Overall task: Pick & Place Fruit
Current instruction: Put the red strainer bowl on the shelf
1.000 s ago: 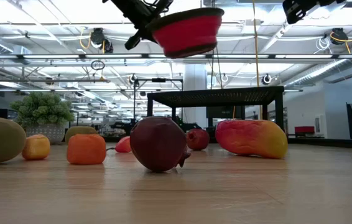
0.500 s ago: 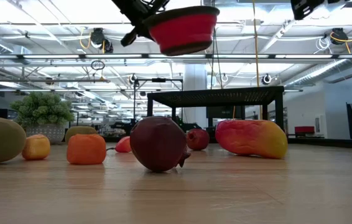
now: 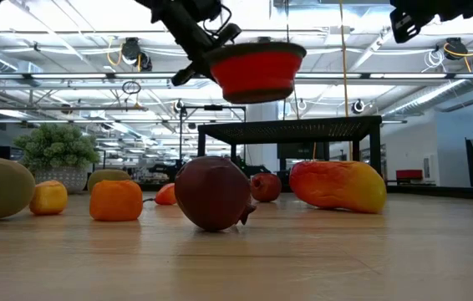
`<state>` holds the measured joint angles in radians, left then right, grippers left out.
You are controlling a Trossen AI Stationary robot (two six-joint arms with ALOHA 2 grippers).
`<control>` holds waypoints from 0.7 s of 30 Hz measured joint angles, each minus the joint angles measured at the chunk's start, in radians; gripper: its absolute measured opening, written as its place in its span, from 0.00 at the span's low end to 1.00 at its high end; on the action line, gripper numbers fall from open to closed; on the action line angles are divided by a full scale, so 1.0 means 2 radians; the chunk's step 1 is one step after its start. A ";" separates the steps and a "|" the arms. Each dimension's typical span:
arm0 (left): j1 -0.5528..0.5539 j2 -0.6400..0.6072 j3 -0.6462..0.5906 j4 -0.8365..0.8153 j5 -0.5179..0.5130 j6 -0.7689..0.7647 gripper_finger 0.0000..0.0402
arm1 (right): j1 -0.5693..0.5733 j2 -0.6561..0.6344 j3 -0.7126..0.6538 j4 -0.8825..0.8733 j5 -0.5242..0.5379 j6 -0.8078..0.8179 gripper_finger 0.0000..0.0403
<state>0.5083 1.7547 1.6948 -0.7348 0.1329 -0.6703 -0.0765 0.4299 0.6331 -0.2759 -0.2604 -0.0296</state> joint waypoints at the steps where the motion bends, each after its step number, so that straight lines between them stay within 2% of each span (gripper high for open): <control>1: 0.002 0.002 0.003 -0.001 -0.002 -0.001 0.00 | 0.000 0.000 -0.001 0.002 0.000 0.000 0.00; 7: 0.007 0.038 0.072 -0.028 -0.016 0.006 0.00 | 0.000 0.000 -0.002 0.008 0.001 -0.005 0.00; 15: 0.003 0.125 0.195 -0.143 -0.018 0.044 0.00 | 0.000 0.000 -0.002 0.005 0.001 -0.003 0.00; 21: 0.004 0.129 0.205 -0.148 -0.028 0.057 0.00 | 0.000 0.000 -0.002 0.005 0.001 -0.004 0.00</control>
<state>0.5165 2.0136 2.1052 -1.0307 0.0763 -0.5568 -0.0767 0.4297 0.6296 -0.2663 -0.2592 -0.0366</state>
